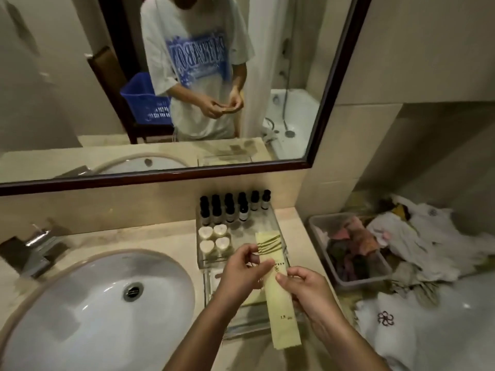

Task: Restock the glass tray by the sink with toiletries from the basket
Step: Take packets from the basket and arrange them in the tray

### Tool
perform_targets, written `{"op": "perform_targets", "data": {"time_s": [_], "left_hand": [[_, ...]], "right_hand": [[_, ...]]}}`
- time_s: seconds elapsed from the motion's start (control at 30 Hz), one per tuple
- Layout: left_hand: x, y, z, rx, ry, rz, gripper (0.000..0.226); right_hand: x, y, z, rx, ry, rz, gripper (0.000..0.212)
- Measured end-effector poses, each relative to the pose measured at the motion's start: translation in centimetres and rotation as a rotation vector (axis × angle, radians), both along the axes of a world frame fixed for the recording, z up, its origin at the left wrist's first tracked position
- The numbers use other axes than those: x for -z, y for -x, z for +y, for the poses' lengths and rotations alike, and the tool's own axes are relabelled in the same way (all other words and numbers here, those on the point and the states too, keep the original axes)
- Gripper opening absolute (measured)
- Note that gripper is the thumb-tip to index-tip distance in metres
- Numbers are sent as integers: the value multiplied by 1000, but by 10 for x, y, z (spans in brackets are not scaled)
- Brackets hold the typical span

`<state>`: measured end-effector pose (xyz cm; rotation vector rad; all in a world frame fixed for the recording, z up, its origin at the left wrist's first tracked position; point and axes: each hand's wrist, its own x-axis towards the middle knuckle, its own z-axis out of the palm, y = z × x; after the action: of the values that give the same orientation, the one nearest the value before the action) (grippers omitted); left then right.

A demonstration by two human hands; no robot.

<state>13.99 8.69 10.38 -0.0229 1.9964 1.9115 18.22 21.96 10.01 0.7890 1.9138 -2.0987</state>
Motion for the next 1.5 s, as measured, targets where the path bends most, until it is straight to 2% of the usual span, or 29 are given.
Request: {"op": "perform_targets", "data": {"time_s": [0.17, 0.4, 0.57, 0.77, 0.9, 1.03, 1.1, 1.2, 1.37, 1.5], "left_hand": [[20, 2, 10, 49, -64, -113, 20], [36, 2, 9, 38, -47, -196, 24], [44, 0, -1, -52, -3, -220, 15], [58, 16, -8, -148, 12, -270, 17], [67, 26, -14, -69, 47, -378, 14], [76, 25, -22, 7, 98, -427, 8], [82, 23, -31, -66, 127, -421, 9], [94, 20, -53, -239, 155, -440, 13], [111, 3, -71, -389, 150, -510, 13], [127, -10, -59, -406, 242, -548, 14]], "right_hand": [[15, -1, 3, 31, -15, -37, 7], [37, 0, 5, 5, 0, -98, 15], [45, 5, 6, -68, 9, -127, 28], [52, 13, 13, -182, 52, -159, 19], [58, 21, 23, -304, 49, -209, 19], [63, 25, 33, -394, -7, -238, 10], [69, 26, 42, -437, -18, -304, 20], [82, 28, 59, -452, 32, -391, 24], [101, 31, 57, -496, 27, -408, 12], [121, 38, 42, -291, -72, -463, 7]]}}
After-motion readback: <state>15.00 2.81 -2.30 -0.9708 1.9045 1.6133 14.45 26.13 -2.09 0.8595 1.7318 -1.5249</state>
